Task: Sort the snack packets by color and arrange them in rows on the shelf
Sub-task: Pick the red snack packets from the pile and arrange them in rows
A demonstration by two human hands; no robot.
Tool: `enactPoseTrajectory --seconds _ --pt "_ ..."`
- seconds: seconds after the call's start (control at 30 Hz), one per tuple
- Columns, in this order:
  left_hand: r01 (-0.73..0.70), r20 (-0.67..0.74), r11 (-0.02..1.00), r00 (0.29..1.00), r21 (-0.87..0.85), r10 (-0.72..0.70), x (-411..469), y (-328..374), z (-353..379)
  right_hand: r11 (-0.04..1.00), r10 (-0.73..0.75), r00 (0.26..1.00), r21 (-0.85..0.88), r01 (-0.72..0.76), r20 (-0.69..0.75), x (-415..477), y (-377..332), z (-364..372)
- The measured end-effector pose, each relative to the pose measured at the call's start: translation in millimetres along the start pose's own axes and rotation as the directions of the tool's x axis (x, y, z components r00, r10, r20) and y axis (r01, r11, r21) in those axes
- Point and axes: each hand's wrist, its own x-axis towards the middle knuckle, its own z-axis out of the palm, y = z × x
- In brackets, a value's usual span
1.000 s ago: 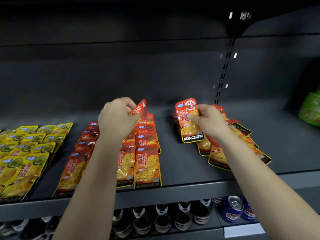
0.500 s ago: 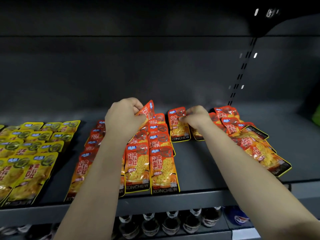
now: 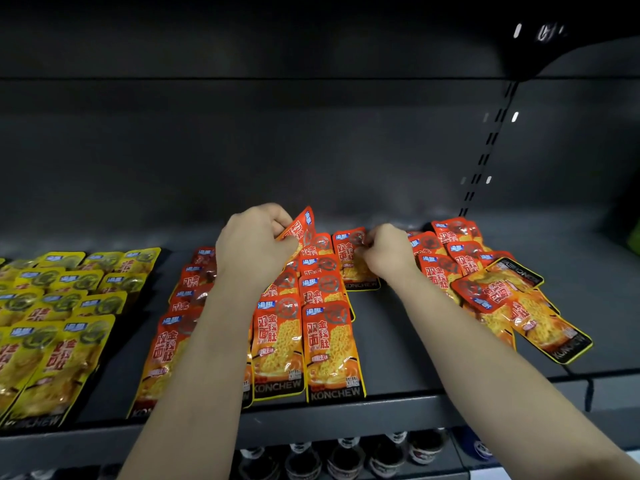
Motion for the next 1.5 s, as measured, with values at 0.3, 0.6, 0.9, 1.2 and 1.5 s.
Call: enactPoseTrajectory --seconds 0.3,0.6,0.9,1.2,1.5 --pt "-0.006 -0.002 0.996 1.000 -0.092 0.006 -7.2 1.7 1.6 0.995 -0.091 0.992 0.035 0.094 -0.090 -0.2 3.9 5.3" --pt "0.264 0.228 0.487 0.964 -0.833 -0.133 -21.2 29.8 4.9 0.564 -0.346 0.926 0.822 0.077 0.151 -49.6 -26.0 -48.8" --pt "0.196 0.182 0.661 0.979 -0.724 -0.091 -21.3 29.9 20.9 0.561 -0.303 0.952 0.815 0.143 0.042 -53.5 -6.7 -60.5" --pt "-0.124 0.088 0.986 0.990 0.112 0.114 -14.6 -3.3 14.3 0.947 -0.054 0.988 0.323 0.004 0.146 -34.6 18.7 -54.4" --pt "-0.100 0.084 0.982 0.993 0.162 0.087 -16.5 -6.5 14.9 0.988 0.011 0.991 0.151 -0.032 0.136 -21.8 11.7 -32.4"
